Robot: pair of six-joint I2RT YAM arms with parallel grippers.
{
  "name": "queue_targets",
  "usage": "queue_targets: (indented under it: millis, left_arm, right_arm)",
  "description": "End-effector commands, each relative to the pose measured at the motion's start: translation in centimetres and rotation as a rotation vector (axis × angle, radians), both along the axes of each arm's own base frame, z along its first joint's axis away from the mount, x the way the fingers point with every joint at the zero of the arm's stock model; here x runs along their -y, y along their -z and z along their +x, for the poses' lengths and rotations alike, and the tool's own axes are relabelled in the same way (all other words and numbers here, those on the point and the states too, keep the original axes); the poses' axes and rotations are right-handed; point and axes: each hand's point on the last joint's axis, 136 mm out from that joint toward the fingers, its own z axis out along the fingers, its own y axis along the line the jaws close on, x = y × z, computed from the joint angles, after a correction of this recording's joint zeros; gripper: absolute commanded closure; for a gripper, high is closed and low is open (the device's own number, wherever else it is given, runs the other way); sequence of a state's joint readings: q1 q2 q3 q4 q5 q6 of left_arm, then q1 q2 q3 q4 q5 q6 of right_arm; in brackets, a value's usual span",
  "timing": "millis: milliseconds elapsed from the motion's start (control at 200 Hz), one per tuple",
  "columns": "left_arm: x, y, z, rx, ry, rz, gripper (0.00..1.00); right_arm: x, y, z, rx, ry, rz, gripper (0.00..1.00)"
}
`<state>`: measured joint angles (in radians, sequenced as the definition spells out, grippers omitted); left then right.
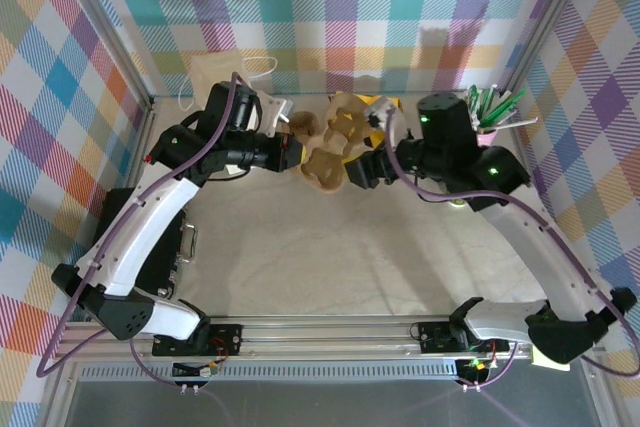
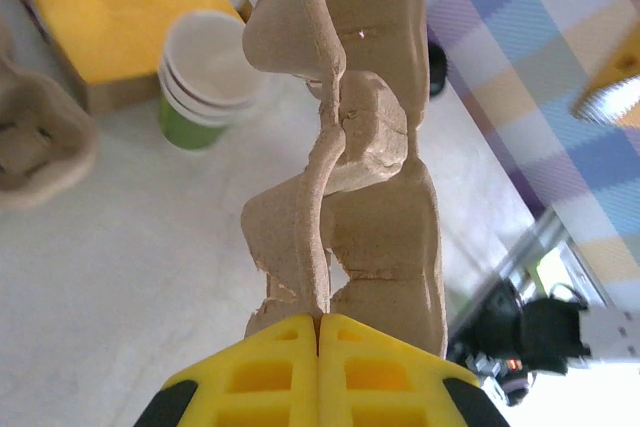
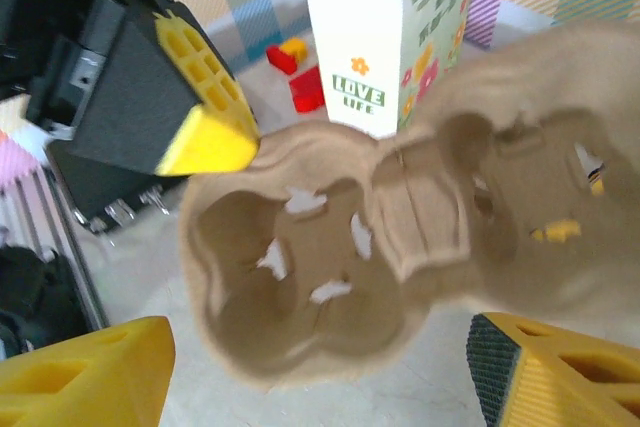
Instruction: Pack the takeout coffee
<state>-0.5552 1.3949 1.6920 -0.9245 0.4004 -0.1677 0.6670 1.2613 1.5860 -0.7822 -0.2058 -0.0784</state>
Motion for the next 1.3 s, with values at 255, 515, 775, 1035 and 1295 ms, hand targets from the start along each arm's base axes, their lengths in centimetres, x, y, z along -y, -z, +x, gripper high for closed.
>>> queue_targets:
  millis: [255,515,775,1035,1295]
  left_arm:
    - [-0.4,-0.3,-4.5,-0.024,0.142,-0.019,1.0]
    - [-0.4,0.3,-4.9,-0.032,0.158,-0.016,1.0]
    - [-0.2,0.5,-4.8,-0.029,0.159,-0.028,1.0]
    - [-0.1,0.3,-4.8,-0.028,0.164,-0.035,1.0]
    - [0.0,0.1,-4.8,-0.023,0.167,-0.044,1.0]
  right_arm:
    - [-0.5,4.7,1.5,0.04,0.029,-0.335,0.22]
    - [-1.8,4.7,1.7,0.058,0.012,-0.334,0.21]
    - [-3.0,5.3,1.3,0.057,-0.043,-0.306,0.2]
    - [-3.3,6.7,1.3,0.026,-0.057,-0.323,0.23]
    - [-3.8,7.5,1.0,-0.002,-0.079,-0.312,0.29]
